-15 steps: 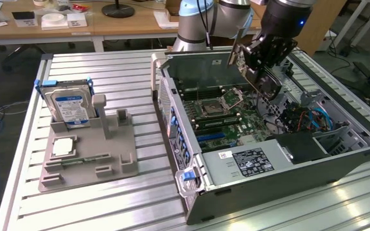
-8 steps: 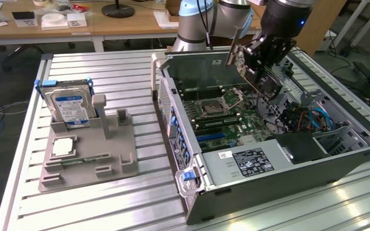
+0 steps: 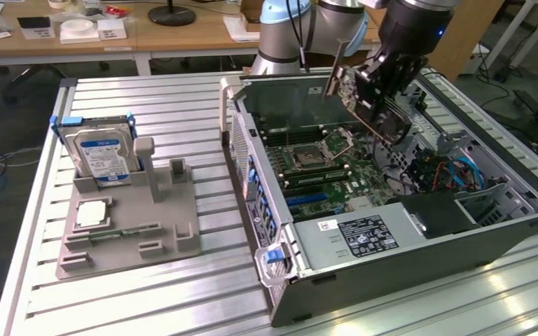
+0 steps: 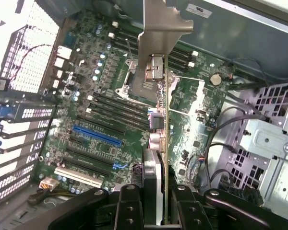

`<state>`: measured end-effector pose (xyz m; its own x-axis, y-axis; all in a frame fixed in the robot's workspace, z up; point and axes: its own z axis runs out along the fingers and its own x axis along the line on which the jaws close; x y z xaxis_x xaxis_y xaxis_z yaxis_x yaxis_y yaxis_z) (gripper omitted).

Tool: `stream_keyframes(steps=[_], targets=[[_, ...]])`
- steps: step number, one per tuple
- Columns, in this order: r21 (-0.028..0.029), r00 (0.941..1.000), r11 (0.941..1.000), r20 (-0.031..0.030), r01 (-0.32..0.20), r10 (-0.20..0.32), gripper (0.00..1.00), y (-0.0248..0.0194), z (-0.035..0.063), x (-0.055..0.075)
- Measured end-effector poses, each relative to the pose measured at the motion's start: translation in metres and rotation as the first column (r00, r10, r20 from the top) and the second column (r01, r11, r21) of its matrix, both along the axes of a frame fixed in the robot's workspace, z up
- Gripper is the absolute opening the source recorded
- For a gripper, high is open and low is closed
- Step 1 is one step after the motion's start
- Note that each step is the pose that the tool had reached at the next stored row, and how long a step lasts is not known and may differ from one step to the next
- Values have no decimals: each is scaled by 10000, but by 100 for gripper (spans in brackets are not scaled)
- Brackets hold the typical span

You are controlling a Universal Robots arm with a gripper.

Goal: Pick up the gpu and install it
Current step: 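Insert the gpu into the slot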

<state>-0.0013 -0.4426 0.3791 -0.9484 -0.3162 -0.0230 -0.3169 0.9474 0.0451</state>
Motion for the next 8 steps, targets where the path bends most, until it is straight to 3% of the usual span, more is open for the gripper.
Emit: stream_keyframes(steps=[8], targets=[[-1,9952,9952,0,-974,974,28,0,0,-7]])
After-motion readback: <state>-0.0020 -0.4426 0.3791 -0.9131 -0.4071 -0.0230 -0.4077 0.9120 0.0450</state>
